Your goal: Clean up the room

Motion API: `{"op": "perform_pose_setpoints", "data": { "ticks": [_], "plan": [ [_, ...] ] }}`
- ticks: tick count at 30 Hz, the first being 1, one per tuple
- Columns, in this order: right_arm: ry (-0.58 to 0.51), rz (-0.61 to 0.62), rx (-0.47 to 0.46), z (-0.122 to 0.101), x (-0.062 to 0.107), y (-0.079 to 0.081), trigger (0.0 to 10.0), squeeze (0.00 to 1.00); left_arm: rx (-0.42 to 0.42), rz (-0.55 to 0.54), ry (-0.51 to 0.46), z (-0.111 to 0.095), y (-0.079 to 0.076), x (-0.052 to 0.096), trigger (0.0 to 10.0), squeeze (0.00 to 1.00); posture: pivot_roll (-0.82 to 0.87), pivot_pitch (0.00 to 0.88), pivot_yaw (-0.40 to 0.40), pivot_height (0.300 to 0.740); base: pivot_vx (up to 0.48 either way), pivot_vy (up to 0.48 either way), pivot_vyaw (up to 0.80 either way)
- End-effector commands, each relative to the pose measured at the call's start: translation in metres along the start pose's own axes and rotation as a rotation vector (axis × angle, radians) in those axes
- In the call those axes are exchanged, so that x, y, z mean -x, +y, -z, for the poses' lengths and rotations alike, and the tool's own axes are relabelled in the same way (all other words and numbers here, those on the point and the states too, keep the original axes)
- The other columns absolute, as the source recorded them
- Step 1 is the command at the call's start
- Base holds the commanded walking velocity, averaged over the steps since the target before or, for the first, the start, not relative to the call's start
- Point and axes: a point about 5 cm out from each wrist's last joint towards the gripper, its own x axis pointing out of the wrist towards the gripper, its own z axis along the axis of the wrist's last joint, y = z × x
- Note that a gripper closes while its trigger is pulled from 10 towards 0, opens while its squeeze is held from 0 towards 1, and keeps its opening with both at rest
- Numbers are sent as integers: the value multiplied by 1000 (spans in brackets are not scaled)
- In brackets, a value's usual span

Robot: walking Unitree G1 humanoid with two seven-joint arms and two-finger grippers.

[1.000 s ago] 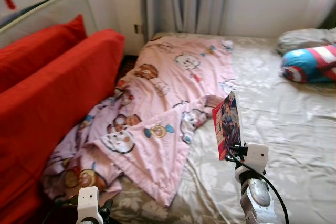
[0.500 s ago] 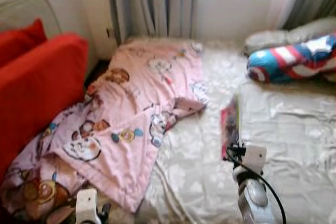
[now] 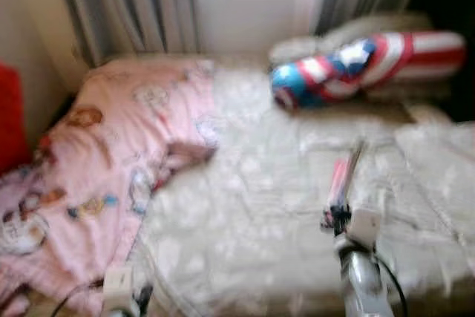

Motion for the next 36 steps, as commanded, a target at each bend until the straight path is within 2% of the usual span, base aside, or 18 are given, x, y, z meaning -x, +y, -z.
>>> {"op": "perform_pose_setpoints", "data": {
  "ticks": [1, 15, 36],
  "plan": [
    [-60, -24, -2, -13, -6, 7, 10000, 0, -16, 2, 28, 9, 1, 4, 10000, 0, 5, 0, -2, 740, 0, -480, 0],
    [-55, -25, 2, -13, -6, 6, 10000, 0, -17, 6, 23, 9, -1, 3, 10000, 0, 4, 0, -5, 740, 0, -475, 0],
    [-38, -38, 0, -10, -5, 8, 10000, 0, -12, 19, 16, 8, -4, 3, 10000, 0, 7, 0, -8, 740, 0, 0, 0]
  ]
}}
